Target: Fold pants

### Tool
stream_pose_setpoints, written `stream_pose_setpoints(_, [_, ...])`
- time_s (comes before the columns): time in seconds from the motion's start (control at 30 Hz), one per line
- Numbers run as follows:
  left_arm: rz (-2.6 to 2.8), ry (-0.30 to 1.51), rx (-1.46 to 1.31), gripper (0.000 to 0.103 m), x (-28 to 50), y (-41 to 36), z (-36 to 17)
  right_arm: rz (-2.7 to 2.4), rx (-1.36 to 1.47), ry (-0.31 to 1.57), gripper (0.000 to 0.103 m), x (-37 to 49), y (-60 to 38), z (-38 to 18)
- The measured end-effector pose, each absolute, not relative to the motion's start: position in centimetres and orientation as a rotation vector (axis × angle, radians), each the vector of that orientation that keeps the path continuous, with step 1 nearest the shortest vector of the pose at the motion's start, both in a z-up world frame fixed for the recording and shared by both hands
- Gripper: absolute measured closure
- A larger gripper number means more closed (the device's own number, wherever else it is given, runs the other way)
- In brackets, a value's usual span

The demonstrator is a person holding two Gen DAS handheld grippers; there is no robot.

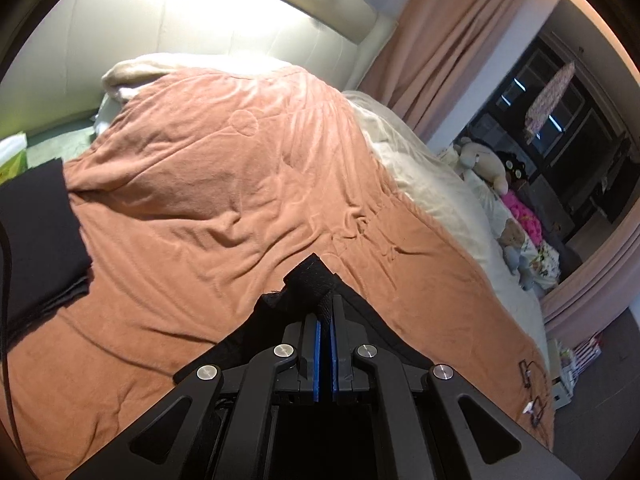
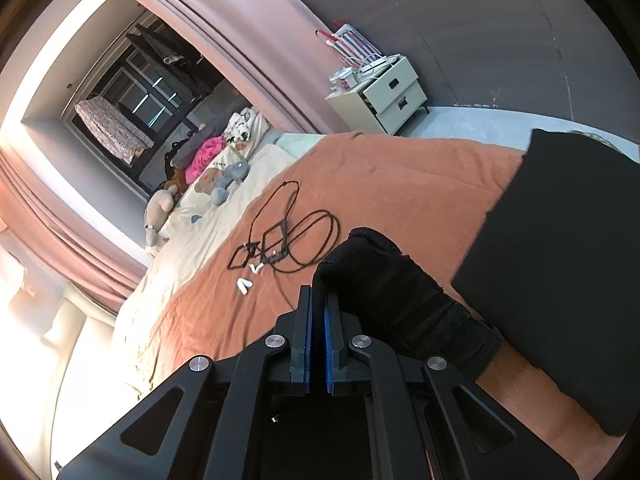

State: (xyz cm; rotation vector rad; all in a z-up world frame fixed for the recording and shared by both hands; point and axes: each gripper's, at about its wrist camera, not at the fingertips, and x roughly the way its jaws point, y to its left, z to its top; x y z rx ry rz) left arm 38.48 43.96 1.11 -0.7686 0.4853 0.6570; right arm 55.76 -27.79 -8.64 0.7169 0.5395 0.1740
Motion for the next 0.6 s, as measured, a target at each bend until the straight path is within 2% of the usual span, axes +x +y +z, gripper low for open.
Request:
stream_pose_setpoints(0.33, [0.661, 0.639, -0.667, 0.099, 47.4, 45.7, -2.2, 0.107, 0.661, 0.561, 0.102, 61.9, -24.1, -8.5])
stream_pose_setpoints(0.6, [0.683, 0.741, -0.707, 0.099, 52.7, 48.0, -6.2, 0.044, 0.647, 0.616, 0.103, 67.8, -21.2, -9.3])
